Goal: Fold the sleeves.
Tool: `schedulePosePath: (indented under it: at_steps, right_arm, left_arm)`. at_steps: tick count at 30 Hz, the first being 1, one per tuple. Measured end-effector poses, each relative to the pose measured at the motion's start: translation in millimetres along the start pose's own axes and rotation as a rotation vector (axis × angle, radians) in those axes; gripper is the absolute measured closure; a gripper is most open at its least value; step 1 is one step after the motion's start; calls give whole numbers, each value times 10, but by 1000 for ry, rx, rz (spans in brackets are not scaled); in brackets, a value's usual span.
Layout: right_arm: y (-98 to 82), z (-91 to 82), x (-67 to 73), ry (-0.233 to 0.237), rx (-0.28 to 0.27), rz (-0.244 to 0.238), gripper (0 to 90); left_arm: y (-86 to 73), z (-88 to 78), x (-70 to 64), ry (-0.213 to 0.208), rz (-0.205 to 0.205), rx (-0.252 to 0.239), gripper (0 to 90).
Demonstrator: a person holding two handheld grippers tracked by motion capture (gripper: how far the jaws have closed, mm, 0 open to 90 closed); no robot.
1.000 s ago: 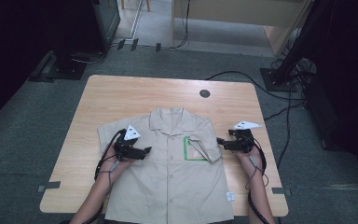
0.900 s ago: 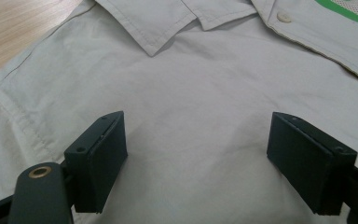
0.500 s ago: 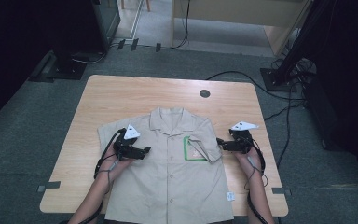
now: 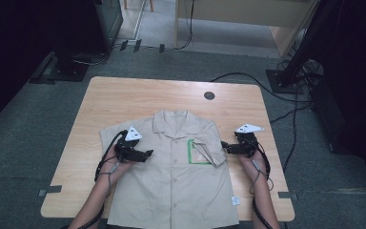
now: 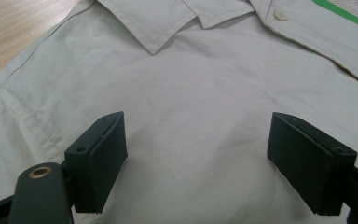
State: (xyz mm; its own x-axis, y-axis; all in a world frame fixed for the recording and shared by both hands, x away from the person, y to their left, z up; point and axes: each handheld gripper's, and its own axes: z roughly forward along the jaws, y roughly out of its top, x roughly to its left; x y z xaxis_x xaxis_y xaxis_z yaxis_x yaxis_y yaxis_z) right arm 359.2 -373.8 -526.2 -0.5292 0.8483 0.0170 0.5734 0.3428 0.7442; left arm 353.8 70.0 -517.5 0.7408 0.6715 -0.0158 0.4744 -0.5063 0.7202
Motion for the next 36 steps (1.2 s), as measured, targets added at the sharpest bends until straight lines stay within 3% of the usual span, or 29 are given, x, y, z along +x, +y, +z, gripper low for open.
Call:
schedulePosePath:
  at_steps: [36]
  right_arm:
    - [-5, -3, 27, -23, 1, 22, 188]
  left_arm:
    - [25, -141, 237, 46, -20, -55, 200]
